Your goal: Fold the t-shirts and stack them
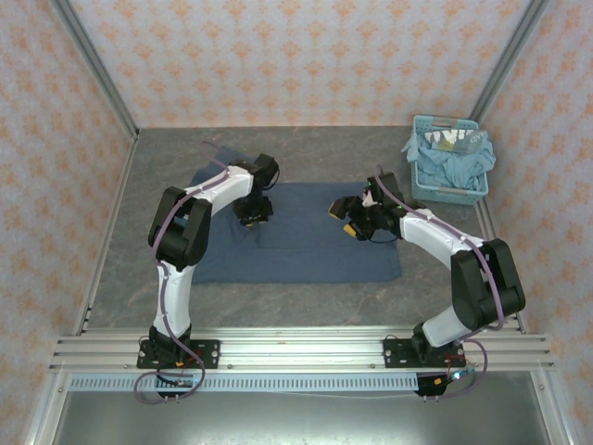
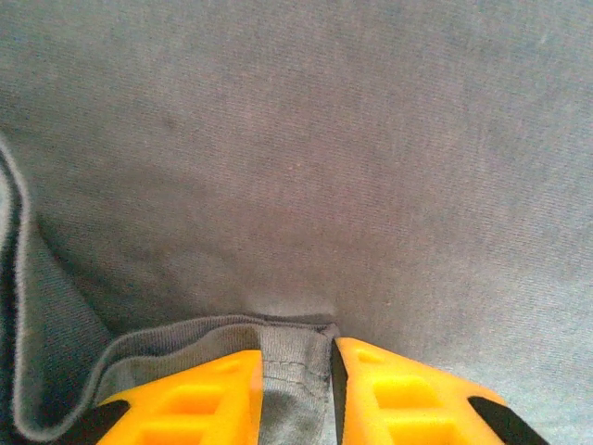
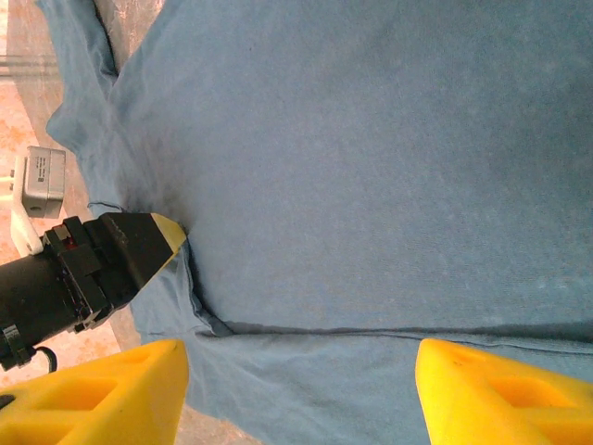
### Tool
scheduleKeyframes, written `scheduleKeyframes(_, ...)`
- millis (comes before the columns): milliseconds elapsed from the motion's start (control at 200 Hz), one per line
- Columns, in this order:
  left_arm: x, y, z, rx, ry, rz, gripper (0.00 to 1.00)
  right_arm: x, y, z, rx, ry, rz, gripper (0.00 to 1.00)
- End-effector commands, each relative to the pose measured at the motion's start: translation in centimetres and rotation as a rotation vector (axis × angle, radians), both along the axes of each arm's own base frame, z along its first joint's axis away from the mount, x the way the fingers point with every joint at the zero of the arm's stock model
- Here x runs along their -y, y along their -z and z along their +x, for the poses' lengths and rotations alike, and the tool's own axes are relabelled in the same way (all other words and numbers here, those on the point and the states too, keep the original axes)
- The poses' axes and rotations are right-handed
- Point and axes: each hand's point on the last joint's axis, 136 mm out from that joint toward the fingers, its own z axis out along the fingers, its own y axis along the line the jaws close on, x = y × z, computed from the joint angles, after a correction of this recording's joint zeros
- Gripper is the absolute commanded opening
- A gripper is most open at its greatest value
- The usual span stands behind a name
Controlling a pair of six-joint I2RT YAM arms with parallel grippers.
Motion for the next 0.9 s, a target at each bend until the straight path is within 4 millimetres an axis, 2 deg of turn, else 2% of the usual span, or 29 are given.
scheduleKeyframes(0,-0.4,-0.6,0.2,0.012,0.017,0.049,0.26,-0.1,-0.7,0.0,0.021,0.002,0.021,0.66)
scheduleKeyframes(135,-0.3,0.0,0.1,0.009,0.019,0.045,0.22,-0.1,-0.7,-0.1,0.019,0.001,0.022,0.66)
scheduleKeyframes(295,-0.5,0.4,0.3,0.007,0.018,0.059,0.11,0.0,-0.5,-0.1,0.013,0.004,0.021,0.65)
scheduleKeyframes(460,-0.6,-0.2,0.4,0.025,0.023,0.067,0.00,0.0,-0.4,-0.1,0.010,0.007,0.021,0.65)
scheduleKeyframes(656,-0.4,-2.0,0.4,0.080,0.032,0.048,0.00,0.0,-0.5,0.0,0.013,0.010,0.021,0.65)
scheduleKeyframes(896,1.5,-4.4,0.0,0.161,0.099,0.006,0.00,0.0,-0.5,0.1,0.016,0.010,0.017,0.65)
